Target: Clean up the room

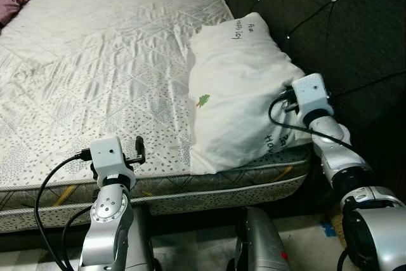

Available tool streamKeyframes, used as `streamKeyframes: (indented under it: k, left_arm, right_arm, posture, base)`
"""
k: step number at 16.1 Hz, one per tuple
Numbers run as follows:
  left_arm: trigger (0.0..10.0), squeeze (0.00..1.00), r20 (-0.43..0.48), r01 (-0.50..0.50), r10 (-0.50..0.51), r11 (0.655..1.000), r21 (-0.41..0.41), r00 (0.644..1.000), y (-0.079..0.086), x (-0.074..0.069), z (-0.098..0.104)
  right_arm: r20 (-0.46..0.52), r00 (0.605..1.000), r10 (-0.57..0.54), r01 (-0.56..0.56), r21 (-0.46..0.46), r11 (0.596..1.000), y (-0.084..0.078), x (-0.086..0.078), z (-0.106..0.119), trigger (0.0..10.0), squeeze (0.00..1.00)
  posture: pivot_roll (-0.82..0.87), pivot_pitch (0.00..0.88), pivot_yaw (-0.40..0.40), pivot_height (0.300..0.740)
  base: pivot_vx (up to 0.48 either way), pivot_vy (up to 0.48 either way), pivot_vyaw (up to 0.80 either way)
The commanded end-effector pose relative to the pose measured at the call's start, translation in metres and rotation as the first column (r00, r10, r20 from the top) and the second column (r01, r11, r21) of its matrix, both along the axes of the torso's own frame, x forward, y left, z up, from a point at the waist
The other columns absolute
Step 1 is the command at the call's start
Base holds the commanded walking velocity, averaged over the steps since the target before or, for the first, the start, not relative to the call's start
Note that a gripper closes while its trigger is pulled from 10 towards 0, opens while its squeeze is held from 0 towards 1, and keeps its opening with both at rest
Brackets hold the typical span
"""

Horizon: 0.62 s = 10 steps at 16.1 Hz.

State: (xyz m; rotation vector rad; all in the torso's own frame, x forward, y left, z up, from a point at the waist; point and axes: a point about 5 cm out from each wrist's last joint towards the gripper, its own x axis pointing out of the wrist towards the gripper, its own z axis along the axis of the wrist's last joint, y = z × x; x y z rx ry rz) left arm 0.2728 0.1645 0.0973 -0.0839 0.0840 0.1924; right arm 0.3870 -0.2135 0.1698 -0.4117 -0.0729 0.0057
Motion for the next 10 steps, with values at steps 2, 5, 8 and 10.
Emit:
streamKeyframes:
  k: [2,5,8,10]
  left_arm:
    - [10.0,0.0,-0.012,0.002,-0.002,1.0,0.001,1.0,0.0,-0.002,-0.003]
    - [10.0,0.0,-0.012,0.006,-0.006,1.0,0.0,1.0,-0.001,-0.002,-0.003]
    - [10.0,0.0,-0.018,0.002,-0.002,1.0,0.003,1.0,0.001,-0.004,-0.004]
    - [10.0,0.0,-0.022,-0.003,0.003,1.0,0.005,1.0,0.003,-0.005,-0.005]
  right_arm:
    - [0.22,0.975,-0.018,0.013,0.024,1.0,-0.001,0.003,0.044,10.0,1.0]
    - [0.263,0.963,-0.05,0.042,0.037,0.998,-0.005,0.002,0.052,10.0,1.0]
    - [0.162,0.987,-0.008,0.01,-0.008,1.0,-0.011,-0.002,0.035,10.0,1.0]
    - [0.109,0.994,0.009,-0.007,-0.024,1.0,-0.019,-0.011,0.017,10.0,1.0]
  posture:
    - [0.06,0.055,-0.032,0.54]
    - [0.06,0.057,-0.033,0.54]
    - [0.07,0.059,-0.035,0.54]
    - [0.07,0.059,-0.035,0.54]
  base:
    - [0.0,0.0,0.0]
    - [0.0,0.0,0.0]
    - [0.0,0.0,0.0]
    - [0.0,0.0,0.0]
